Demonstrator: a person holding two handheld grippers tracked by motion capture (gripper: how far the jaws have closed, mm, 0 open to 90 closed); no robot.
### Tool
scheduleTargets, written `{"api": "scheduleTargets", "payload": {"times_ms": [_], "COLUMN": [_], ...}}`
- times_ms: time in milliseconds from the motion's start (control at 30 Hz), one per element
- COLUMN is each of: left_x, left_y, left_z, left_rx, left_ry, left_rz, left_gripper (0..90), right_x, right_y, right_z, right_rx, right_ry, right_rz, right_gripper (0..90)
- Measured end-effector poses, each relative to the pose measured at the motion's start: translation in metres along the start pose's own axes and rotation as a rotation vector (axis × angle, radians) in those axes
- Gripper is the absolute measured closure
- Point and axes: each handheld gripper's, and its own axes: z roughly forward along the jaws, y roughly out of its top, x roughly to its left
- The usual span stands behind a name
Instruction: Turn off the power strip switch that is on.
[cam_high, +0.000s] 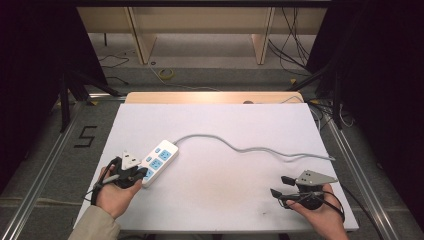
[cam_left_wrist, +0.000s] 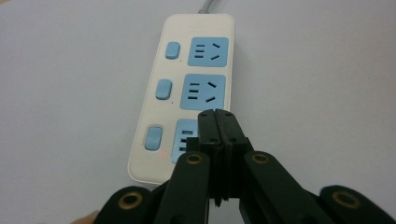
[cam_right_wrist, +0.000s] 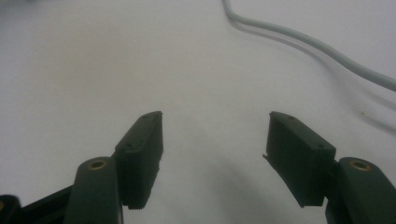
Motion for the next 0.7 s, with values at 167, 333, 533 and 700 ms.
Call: {"api": "scheduleTargets", "payload": {"times_ms": [167,333,533,700], "left_x": [0.0016,0.0040,0.0068,0.0094], "left_y": [-0.0001,-0.0002,-0.0001,-0.0002], "left_z": [0.0001,0.0002,0.0000,-0.0001], "left_rx": [0.003,0.007,0.009,0.011], "left_ry": [0.004,0.010,0.015,0.020], "left_rz": [-0.004,-0.010,-0.014,-0.020], "left_gripper": [90.0,90.0,90.0,90.0], "right_x": [0.0001,0.0001,0.0000,0.0001], "right_y": [0.0000,0.0000,0.0000,0.0001], "right_z": [0.0000,0.0000,-0.0002,-0.0002], "right_rx": [0.000,0.000,0.000,0.000], "right_ry": [0.000,0.000,0.000,0.000], "right_rz": [0.000,0.000,-0.001,0.000], "right_gripper": [37.4,37.4,37.4,37.4]}}
